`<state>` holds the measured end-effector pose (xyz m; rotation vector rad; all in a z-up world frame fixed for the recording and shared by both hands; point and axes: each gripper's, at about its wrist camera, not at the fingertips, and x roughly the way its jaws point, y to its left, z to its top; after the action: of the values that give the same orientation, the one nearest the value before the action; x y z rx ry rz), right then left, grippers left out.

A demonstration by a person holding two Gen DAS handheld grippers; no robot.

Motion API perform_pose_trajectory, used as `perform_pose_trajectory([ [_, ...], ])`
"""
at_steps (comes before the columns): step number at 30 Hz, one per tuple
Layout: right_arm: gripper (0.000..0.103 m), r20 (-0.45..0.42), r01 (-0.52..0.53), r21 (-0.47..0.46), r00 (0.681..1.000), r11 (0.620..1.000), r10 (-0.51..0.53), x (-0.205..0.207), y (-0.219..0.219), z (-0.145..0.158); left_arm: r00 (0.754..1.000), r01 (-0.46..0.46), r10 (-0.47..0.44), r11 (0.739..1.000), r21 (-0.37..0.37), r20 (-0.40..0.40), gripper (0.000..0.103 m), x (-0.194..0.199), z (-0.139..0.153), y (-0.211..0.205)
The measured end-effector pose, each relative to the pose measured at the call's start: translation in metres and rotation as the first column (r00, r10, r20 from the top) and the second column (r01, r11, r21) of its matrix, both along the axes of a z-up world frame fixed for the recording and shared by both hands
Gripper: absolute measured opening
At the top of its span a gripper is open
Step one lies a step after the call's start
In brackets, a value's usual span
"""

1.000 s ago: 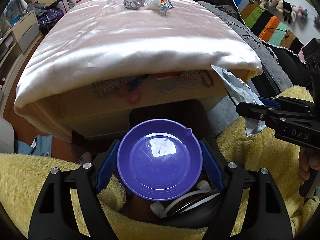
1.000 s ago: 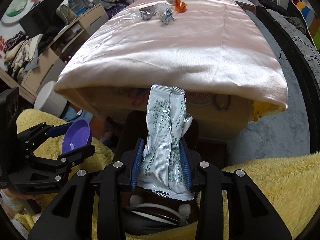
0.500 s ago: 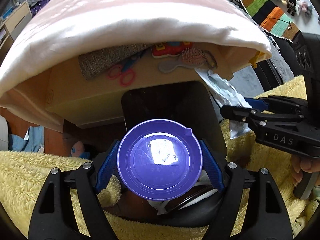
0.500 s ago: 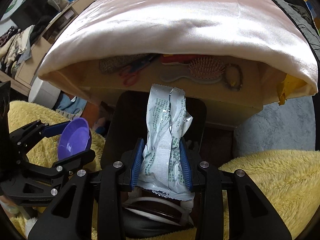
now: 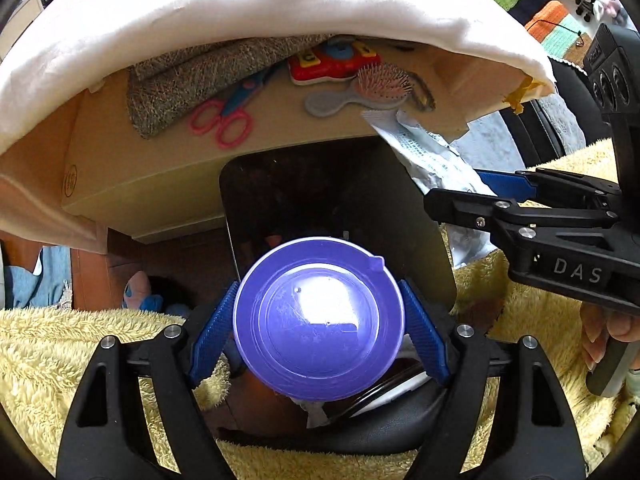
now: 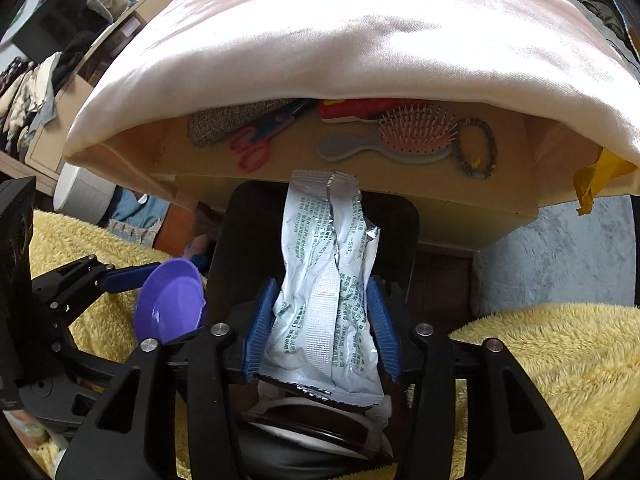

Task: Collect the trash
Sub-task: 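Lower the foil packet and purple plate into the black bin and open both tools, then raise both open tools back over the table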

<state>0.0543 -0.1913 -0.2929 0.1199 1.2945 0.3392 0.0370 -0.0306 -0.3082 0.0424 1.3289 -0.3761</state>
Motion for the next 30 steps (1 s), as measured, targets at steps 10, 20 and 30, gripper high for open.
perform_pose_trajectory([
  [10,0.065,0.023,0.038,0.013,0.999,0.999,-0.038,0.002,-0.010,0.011,0.998,-0.023,0.021,0.999,0.028,0.055,0.091,0.001,0.014,0.009],
  [20,0.083,0.148,0.063,0.037,0.987,0.997,-0.068,0.010,-0.031,0.066,0.984,-0.096,0.092,0.995,0.017,0.155,0.095,0.016,0.058,0.032],
  [30,0.083,0.234,0.089,0.024,0.968,0.996,-0.092,0.064,-0.044,0.104,0.966,-0.118,0.111,0.993,0.018,0.234,0.095,0.062,0.097,0.043],
])
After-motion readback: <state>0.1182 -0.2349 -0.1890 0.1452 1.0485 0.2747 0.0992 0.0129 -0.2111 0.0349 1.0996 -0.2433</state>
